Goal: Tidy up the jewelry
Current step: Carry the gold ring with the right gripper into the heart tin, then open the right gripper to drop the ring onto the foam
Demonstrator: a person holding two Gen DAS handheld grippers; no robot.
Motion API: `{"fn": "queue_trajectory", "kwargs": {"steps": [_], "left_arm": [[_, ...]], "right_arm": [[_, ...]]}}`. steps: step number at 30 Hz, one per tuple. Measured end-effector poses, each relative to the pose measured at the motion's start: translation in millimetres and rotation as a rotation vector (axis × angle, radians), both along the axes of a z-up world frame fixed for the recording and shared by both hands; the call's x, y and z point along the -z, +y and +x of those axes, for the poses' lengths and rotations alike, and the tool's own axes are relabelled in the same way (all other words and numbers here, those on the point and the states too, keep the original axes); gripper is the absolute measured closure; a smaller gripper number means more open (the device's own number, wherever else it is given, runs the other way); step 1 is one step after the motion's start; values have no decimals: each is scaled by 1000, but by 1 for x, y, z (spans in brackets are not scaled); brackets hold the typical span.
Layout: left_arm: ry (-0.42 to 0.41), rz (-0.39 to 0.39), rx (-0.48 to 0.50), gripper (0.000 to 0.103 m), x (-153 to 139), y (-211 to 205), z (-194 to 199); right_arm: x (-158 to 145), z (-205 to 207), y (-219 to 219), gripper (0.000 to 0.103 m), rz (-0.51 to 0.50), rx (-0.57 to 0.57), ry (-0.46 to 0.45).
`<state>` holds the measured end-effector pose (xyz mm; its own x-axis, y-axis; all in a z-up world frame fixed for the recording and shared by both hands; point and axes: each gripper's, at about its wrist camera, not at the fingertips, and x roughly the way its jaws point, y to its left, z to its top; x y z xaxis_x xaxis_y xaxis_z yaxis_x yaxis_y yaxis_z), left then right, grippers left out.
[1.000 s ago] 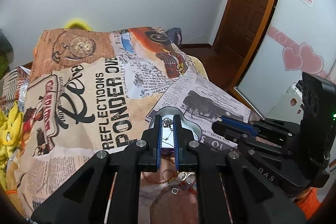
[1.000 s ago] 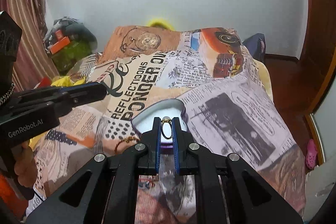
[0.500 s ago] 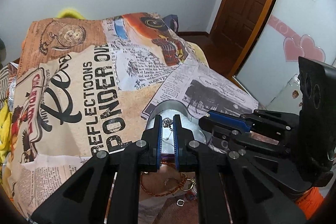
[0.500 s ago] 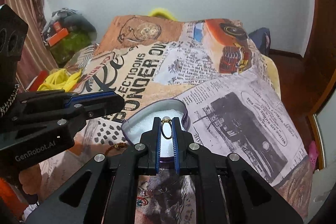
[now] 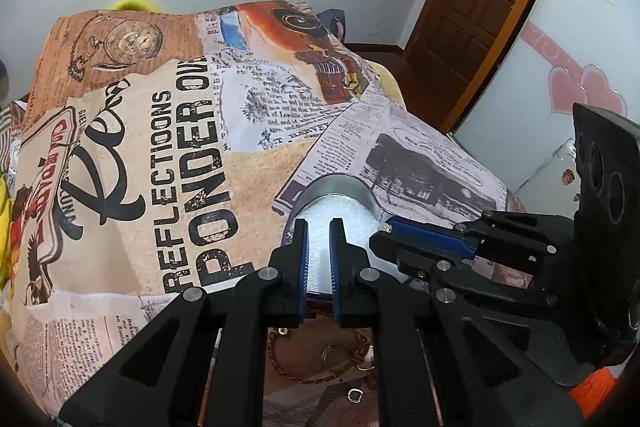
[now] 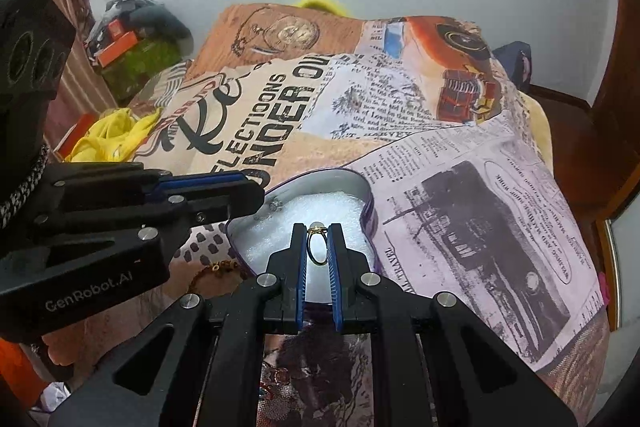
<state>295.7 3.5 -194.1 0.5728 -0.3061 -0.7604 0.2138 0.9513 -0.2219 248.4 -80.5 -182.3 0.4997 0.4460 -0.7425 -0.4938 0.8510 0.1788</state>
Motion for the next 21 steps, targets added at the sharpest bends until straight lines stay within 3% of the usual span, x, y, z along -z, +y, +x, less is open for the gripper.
{"fn": "queue_trajectory", "kwargs": {"steps": [14, 21], "left_arm": [[-21, 19, -36, 95, -9, 11, -6], [-38, 40, -51, 95, -15, 13, -12]], "right_arm": [[6, 3, 6, 93, -44, 10, 19], [-3, -3, 5, 78, -43, 15, -5]]}}
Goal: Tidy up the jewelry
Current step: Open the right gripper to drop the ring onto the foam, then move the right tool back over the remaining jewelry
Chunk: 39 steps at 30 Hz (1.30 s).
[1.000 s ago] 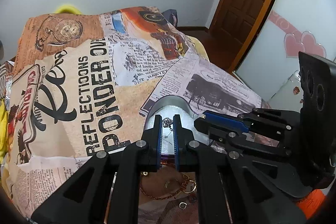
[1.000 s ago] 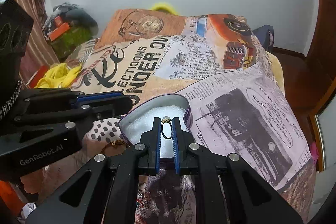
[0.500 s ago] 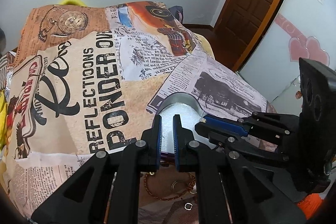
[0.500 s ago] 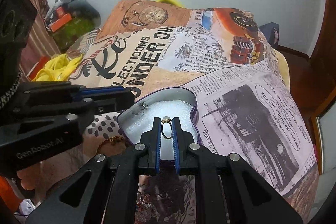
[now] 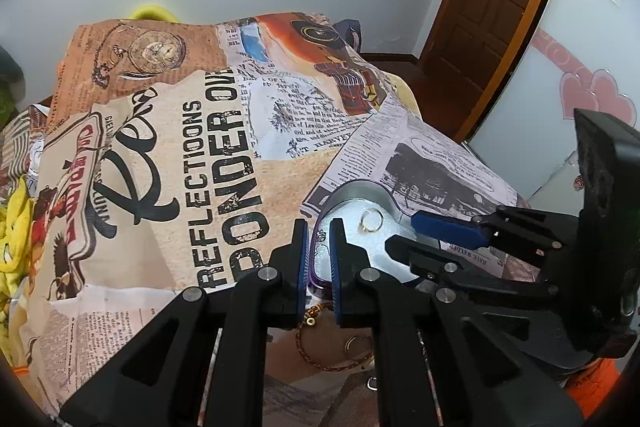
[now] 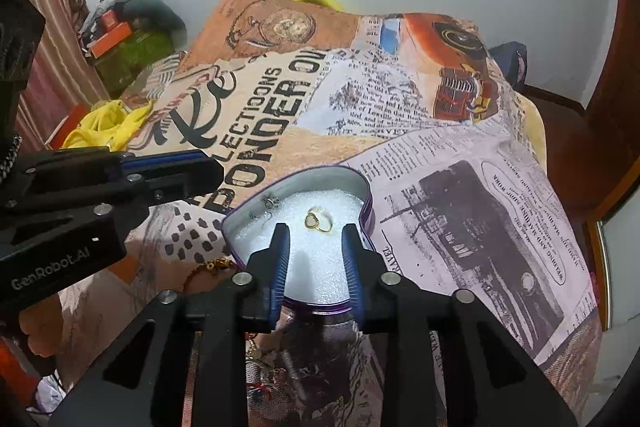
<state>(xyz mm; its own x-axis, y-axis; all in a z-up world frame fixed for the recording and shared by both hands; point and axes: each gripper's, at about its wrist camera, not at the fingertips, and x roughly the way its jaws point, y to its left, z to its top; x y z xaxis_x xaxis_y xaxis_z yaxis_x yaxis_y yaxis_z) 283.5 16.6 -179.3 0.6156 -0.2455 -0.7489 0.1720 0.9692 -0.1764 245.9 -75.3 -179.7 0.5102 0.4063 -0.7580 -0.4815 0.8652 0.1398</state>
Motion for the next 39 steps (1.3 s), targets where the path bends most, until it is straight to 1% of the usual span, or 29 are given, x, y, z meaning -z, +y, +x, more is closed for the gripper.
{"fn": "queue_trajectory", "kwargs": {"steps": [7, 10, 17, 18, 23, 26, 28, 31, 33, 39], "left_arm": [[-19, 16, -13, 94, -11, 2, -12], [-30, 24, -15, 93, -17, 2, -19], [-72, 50, -21, 78, -33, -1, -39], [-76, 51, -22, 75, -36, -1, -42], [-93, 57, -26, 67, -45, -1, -57], [-98, 64, -30, 60, -48, -1, -66], [-100, 71, -32, 59, -49, 0, -73], [-93, 77, -34, 59, -48, 1, -79], [-86, 78, -38, 58, -47, 2, -83], [-57, 93, -45, 56, -36, 3, -93]], "right_arm": [[-12, -10, -2, 78, -3, 8, -30], [-18, -15, -2, 78, -4, 10, -40], [-33, -29, -6, 78, 0, 15, -72], [-36, -31, -7, 78, -1, 17, -78], [-45, -42, -12, 78, 6, 28, -94], [-48, -49, -15, 78, 3, 30, -101], [-49, -54, -16, 78, 0, 31, -103], [-48, -58, -19, 73, -2, 33, -105], [-47, -63, -22, 65, -2, 41, -106], [-35, -71, -27, 63, -8, 53, -78]]}}
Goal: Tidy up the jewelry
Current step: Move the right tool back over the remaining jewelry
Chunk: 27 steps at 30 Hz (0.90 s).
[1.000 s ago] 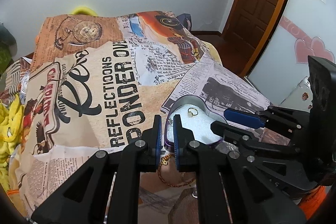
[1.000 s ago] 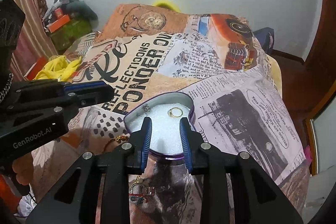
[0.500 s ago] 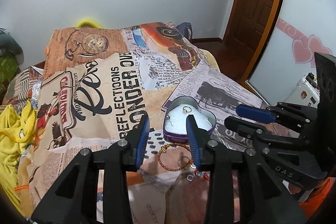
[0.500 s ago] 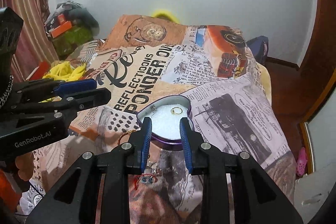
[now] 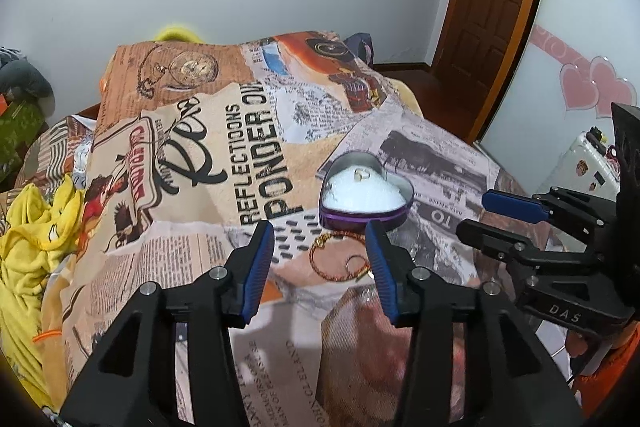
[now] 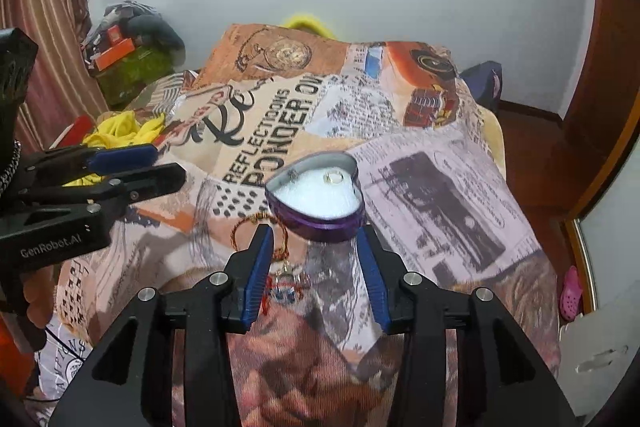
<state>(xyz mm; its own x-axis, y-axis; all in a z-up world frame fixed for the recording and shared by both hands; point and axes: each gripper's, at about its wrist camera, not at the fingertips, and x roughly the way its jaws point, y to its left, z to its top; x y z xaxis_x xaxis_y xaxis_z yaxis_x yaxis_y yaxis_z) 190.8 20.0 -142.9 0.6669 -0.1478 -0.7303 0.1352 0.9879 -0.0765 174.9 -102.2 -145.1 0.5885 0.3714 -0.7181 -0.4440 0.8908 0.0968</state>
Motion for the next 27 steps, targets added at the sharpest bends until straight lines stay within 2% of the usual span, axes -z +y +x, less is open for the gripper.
{"fn": "queue_trajectory", "kwargs": {"steps": [10, 17, 20, 27], "left_arm": [[96, 33, 16, 56, 39, -4, -8], [157, 5, 2, 56, 62, 3, -10], [165, -16, -8, 56, 66, 6, -11], [153, -7, -11, 56, 65, 11, -15]], "right_arm": [[29, -8, -13, 63, -25, 9, 75], [49, -11, -6, 63, -31, -22, 138], [50, -13, 3, 63, -33, -51, 137], [63, -6, 21, 63, -48, -89, 174]]}}
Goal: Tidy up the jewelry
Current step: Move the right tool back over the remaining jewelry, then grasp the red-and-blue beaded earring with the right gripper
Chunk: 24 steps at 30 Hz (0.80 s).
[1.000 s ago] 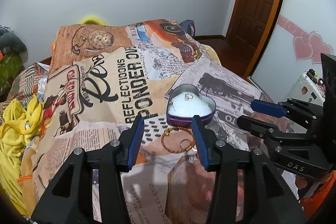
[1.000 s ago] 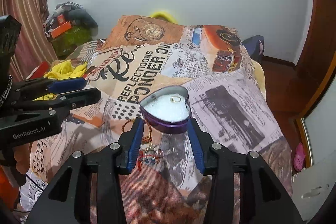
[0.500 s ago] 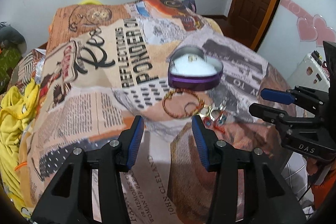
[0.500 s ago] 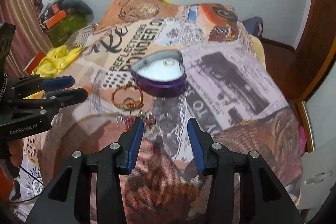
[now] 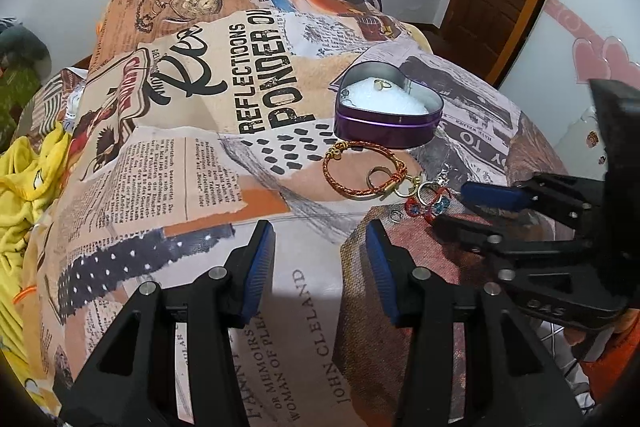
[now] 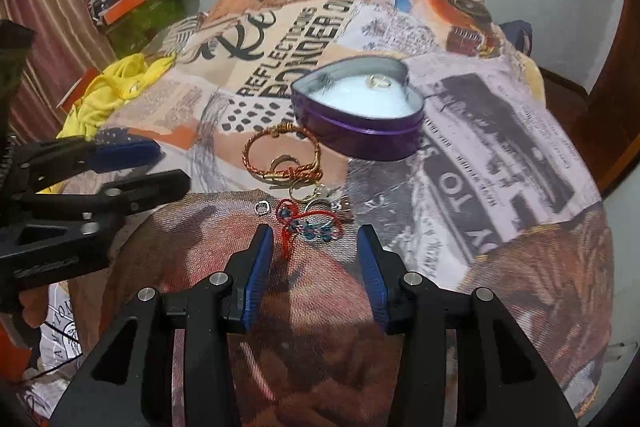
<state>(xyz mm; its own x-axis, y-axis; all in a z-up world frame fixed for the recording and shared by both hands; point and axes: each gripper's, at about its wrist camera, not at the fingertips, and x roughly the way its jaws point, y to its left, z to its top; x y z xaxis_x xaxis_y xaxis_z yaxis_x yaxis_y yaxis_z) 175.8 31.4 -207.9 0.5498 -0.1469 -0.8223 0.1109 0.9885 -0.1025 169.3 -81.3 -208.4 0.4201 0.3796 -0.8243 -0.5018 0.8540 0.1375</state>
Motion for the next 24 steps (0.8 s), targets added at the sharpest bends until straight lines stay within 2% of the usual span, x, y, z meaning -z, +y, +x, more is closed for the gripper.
{"fn": "queue_trajectory", "kwargs": {"steps": [6, 12, 13, 15, 17, 20, 24], "left_arm": [[-2, -9, 21, 56, 4, -3, -2], [-5, -7, 55, 56, 7, -14, -1], [-5, -5, 59, 56, 7, -15, -1], [-3, -7, 66, 56, 8, -17, 0], [0, -24, 75, 56, 9, -17, 1], [21, -64, 88, 56, 14, -18, 4], [26, -53, 107, 56, 19, -27, 6]], "right_arm": [[8, 3, 2, 63, 50, -9, 26], [9, 1, 4, 64, 47, -20, 4], [9, 1, 5, 67, 39, -21, -4], [9, 0, 7, 82, 21, -27, -20], [9, 1, 6, 86, 25, -30, -20], [10, 2, 4, 88, 33, -32, -23], [8, -1, 4, 88, 21, -36, -36]]}}
